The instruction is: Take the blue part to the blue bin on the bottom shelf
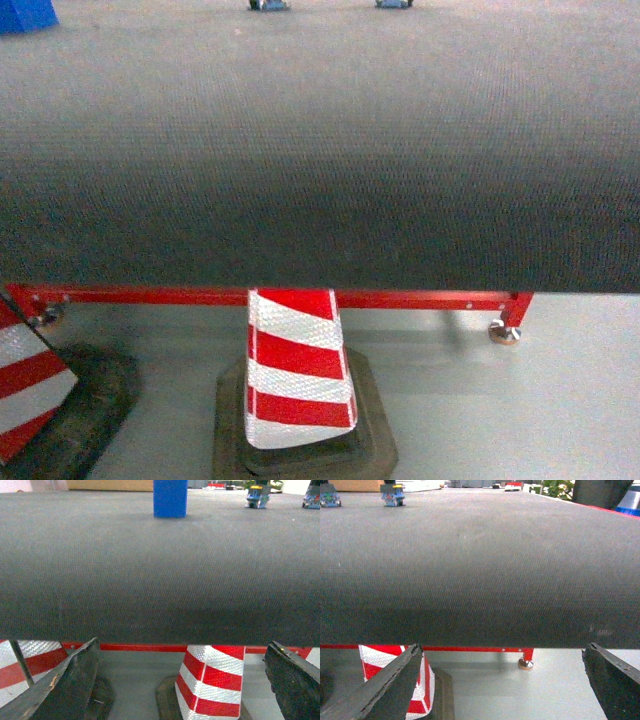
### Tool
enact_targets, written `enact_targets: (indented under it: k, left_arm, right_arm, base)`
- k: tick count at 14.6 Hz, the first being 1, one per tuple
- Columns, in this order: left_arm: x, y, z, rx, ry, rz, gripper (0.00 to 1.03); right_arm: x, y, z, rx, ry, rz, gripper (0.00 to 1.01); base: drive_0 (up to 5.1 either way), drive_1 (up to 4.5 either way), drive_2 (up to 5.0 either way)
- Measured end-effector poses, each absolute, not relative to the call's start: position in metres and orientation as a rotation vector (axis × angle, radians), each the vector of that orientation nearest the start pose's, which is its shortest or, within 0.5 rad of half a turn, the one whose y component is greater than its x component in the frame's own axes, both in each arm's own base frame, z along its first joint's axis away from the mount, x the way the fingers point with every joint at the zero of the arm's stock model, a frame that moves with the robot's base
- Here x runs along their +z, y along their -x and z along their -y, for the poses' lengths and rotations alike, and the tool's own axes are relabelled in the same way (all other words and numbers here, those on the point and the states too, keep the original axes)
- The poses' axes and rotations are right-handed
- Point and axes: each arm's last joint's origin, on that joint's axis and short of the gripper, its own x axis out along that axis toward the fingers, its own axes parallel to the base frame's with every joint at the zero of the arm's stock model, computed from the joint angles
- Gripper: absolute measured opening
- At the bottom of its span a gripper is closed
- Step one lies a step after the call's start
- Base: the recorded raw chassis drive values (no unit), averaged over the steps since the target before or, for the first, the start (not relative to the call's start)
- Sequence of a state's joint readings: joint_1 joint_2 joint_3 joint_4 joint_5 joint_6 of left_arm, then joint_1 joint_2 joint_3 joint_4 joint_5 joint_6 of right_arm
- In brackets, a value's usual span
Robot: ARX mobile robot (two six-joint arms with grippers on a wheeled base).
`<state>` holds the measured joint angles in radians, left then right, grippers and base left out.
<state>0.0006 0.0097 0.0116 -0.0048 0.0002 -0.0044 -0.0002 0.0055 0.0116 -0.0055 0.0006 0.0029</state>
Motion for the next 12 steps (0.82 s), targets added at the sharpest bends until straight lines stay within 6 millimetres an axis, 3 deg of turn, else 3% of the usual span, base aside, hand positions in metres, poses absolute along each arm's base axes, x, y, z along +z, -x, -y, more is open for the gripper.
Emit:
enact_targets:
  k: [12]
  left_arm:
    - [0.1664,-0.0976,-0.0001,0.000,-0.001,-0.001,0.98]
  right_arm:
    - [0.1668,-0.0973,0.0000,-0.001,-0.003,0.004,0.98]
  base:
    - [0.0,0.00,0.0]
